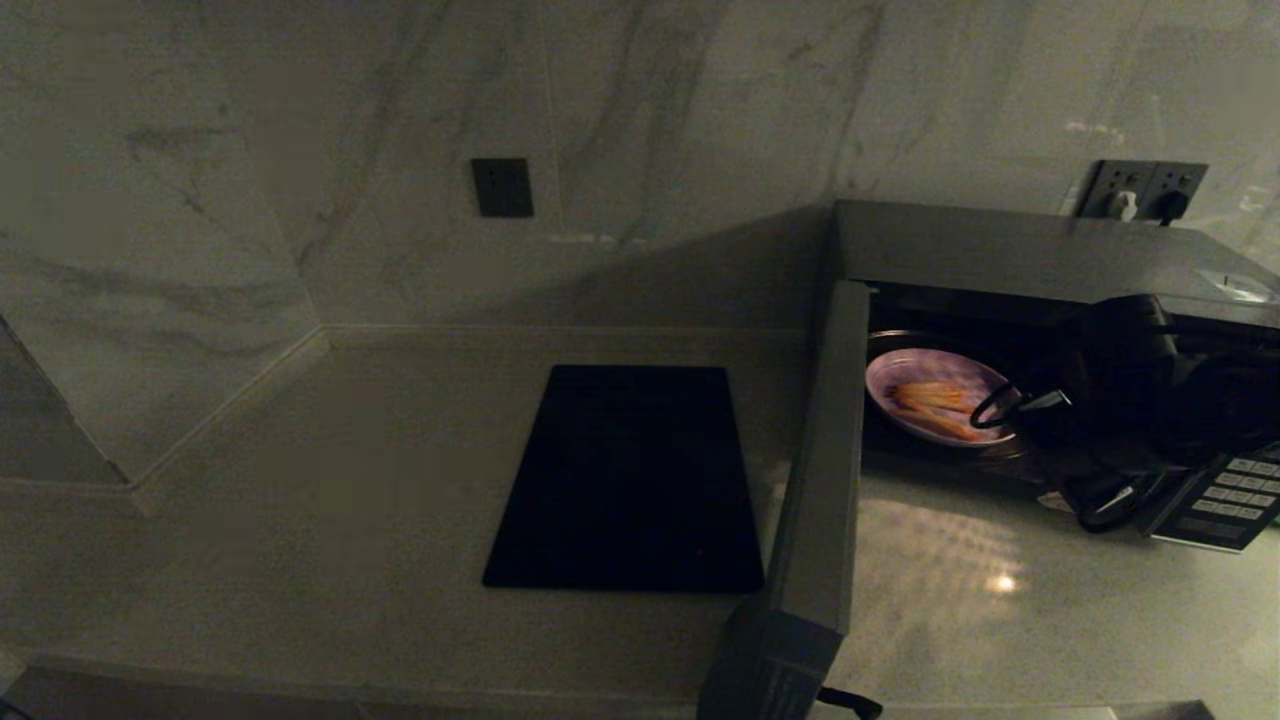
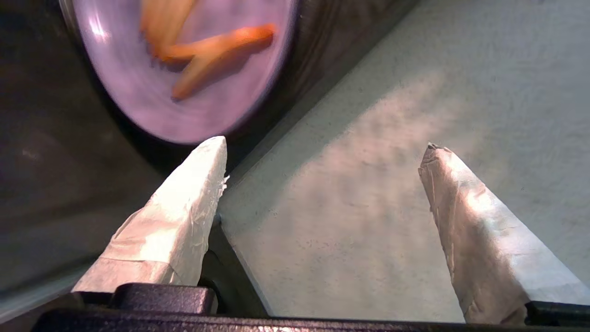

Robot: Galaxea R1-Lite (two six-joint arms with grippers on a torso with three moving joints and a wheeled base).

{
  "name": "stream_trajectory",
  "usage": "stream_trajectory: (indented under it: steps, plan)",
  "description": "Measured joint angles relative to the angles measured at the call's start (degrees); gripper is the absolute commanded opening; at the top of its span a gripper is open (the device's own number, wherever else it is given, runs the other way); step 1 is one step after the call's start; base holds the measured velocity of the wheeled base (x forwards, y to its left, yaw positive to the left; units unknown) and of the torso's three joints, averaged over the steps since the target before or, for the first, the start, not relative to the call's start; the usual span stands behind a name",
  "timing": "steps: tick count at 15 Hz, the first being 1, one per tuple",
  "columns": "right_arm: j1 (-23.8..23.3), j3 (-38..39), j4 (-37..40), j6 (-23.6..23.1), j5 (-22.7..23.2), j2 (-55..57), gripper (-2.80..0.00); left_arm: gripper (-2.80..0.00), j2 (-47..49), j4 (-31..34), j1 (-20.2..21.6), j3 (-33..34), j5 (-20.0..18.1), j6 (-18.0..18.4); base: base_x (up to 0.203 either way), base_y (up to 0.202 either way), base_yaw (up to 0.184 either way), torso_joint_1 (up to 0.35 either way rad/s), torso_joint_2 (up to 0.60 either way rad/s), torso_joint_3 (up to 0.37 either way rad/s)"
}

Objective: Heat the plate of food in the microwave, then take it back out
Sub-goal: Take the plate out of the microwave

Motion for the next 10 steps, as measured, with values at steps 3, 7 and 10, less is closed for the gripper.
stream_trajectory:
  steps: [3,7,10]
  plan:
    - [0.4,1.4,-6.7,0.8,-0.6,1.4,0.00,-2.80,0.0,0.0,0.0,0.0,0.0,0.0,0.000,0.000,0.000,0.000,0.00,0.000]
    - [0.7,3.6,-10.7,1.6,-3.6,3.8,0.00,-2.80,0.0,0.0,0.0,0.0,0.0,0.0,0.000,0.000,0.000,0.000,0.00,0.000]
    - [0.8,4.2,-12.7,2.6,-4.7,5.5,0.00,-2.80,0.0,0.0,0.0,0.0,0.0,0.0,0.000,0.000,0.000,0.000,0.00,0.000]
